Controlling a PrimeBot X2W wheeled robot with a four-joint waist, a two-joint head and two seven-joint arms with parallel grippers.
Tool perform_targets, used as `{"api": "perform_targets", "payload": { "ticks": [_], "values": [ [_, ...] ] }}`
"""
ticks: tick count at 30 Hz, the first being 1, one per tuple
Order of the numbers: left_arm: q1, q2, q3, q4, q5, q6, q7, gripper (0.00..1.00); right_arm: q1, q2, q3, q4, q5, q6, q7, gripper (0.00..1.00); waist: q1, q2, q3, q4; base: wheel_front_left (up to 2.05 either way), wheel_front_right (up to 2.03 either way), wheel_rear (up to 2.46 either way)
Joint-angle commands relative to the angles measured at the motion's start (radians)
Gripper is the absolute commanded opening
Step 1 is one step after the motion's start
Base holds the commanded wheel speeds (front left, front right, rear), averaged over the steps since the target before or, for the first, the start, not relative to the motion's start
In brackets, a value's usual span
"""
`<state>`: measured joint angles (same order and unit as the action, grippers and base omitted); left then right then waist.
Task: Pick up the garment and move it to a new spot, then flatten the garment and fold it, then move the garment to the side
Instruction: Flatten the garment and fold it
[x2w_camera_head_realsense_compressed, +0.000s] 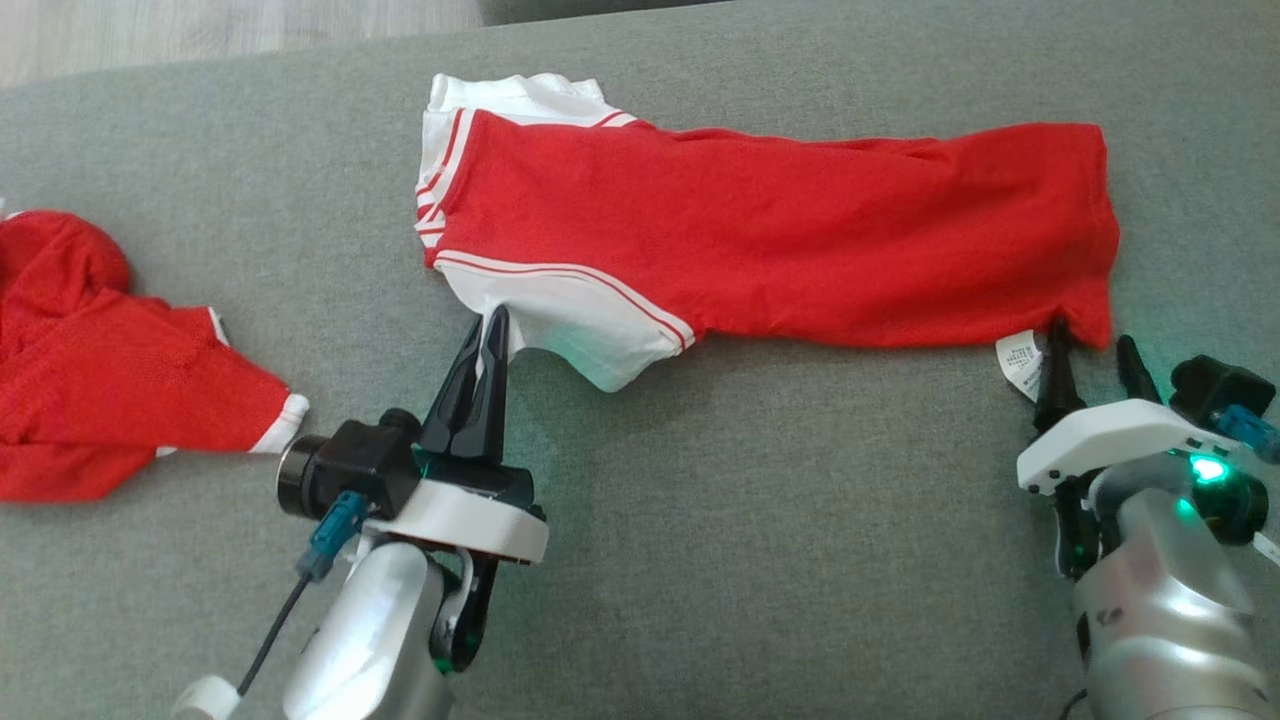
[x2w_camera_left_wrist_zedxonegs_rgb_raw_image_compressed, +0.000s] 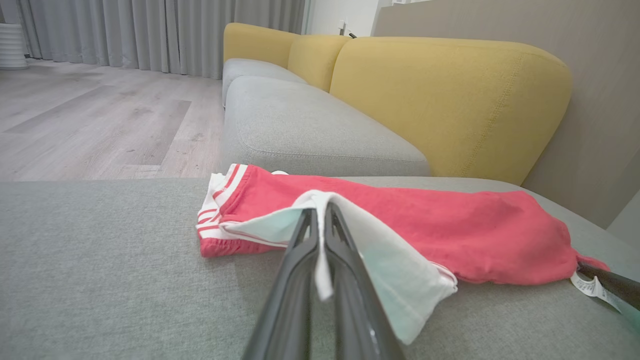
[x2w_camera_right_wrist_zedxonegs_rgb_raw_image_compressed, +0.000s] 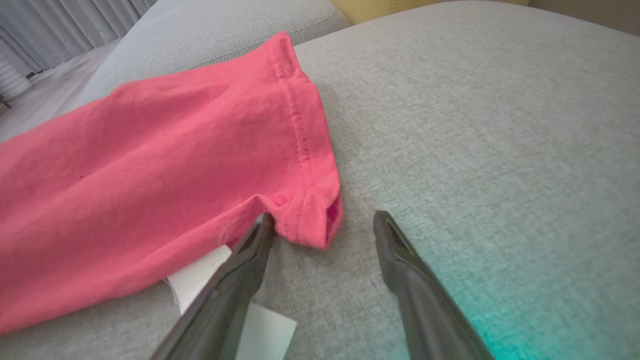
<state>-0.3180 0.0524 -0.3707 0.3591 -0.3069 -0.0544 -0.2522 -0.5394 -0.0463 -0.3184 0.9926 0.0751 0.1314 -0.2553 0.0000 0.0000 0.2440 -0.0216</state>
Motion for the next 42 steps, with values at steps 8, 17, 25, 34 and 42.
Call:
{"api": "perform_targets", "payload": {
  "ticks": [8, 17, 25, 34, 42],
  "values": [
    [-0.027, 0.001, 0.045, -0.019, 0.02, -0.012, -0.009, 0.0, -0.041, -0.004, 0.014, 0.017, -0.013, -0.001, -0.006, 1.0, 0.0, 0.0, -0.001, -0.007, 0.0, 0.0, 0.0],
    [-0.008, -0.001, 0.064, -0.003, 0.028, -0.017, -0.009, 0.0, 0.013, -0.004, 0.074, -0.06, 0.068, -0.001, -0.006, 1.0, 0.0, 0.0, -0.034, -0.032, 0.0, 0.0, 0.0],
    [-0.005, -0.001, 0.066, 0.009, 0.029, -0.02, -0.009, 0.0, 0.036, -0.004, 0.112, -0.108, 0.122, -0.001, -0.006, 1.0, 0.0, 0.0, -0.04, -0.042, 0.0, 0.0, 0.0],
    [-0.011, -0.002, 0.057, 0.006, 0.033, -0.022, -0.01, 0.0, -0.006, -0.004, 0.065, -0.022, 0.094, -0.001, -0.006, 1.0, 0.0, 0.0, -0.027, -0.029, 0.0, 0.0, 0.0],
    [-0.014, -0.002, 0.056, 0.0, 0.034, -0.021, -0.01, 0.0, -0.043, -0.004, 0.048, 0.019, 0.098, -0.001, -0.006, 1.0, 0.0, 0.0, -0.015, -0.02, 0.0, 0.0, 0.0]
  ]
}}
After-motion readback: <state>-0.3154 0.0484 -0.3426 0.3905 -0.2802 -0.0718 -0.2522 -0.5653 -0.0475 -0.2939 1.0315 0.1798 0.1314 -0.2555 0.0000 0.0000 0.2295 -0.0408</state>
